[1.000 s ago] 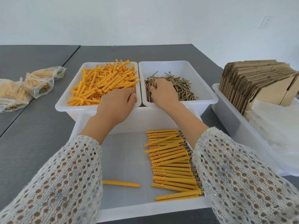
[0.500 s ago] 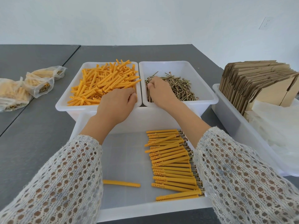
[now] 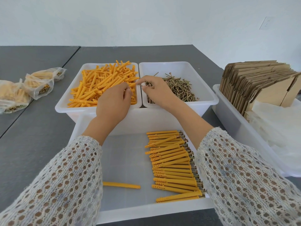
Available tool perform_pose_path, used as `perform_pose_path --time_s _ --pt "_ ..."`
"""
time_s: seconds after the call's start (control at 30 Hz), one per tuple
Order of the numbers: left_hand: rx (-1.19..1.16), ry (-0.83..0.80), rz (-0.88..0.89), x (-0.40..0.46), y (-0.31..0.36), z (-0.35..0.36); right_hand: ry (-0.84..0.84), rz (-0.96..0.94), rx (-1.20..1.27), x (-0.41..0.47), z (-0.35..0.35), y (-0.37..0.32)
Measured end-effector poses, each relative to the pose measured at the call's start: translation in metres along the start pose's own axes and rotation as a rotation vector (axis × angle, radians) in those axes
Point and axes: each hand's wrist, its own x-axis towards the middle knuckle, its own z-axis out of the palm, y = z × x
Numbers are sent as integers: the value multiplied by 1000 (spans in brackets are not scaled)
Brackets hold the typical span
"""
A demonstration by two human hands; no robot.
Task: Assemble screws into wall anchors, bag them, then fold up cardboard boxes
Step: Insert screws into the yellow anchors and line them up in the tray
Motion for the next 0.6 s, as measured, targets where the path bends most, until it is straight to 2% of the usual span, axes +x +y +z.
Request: perform_pose_path --time_s 0.23,0.33,0.6 --pt "145 81 -5 -1 1 3 -83 -26 -1 2 3 2" --pt "193 68 -30 0 0 5 -93 -31 -31 3 3 5" --pt "197 59 -26 0 0 6 -124 -54 -119 4 3 4"
